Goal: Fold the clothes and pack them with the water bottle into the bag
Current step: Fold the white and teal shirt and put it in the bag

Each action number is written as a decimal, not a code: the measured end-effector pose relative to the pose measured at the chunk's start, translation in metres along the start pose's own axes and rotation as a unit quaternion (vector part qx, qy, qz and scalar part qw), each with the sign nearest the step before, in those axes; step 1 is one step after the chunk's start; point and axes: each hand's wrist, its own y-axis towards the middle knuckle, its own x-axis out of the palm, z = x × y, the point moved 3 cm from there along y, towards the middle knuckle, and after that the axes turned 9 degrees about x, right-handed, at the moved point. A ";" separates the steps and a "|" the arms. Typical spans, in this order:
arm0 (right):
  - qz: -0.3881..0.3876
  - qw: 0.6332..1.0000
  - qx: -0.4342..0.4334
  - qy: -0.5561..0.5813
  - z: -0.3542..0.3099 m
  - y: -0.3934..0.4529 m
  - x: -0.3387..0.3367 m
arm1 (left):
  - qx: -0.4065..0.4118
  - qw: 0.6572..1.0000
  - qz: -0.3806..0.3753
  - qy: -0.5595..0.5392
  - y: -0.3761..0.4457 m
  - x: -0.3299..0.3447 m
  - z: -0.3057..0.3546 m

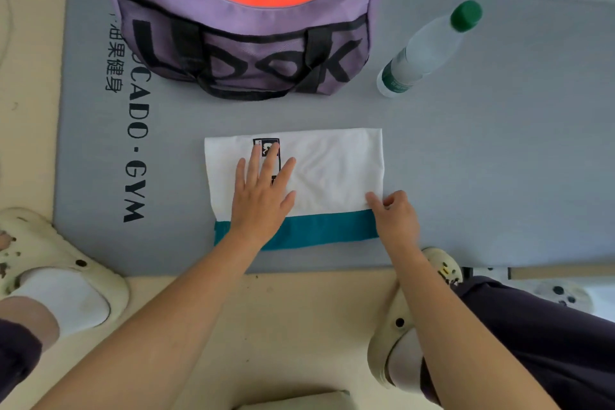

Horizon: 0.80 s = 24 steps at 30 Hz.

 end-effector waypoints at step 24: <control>-0.110 0.993 0.016 0.030 0.005 0.015 -0.006 | -0.001 0.988 -0.152 0.008 0.002 0.035 -0.035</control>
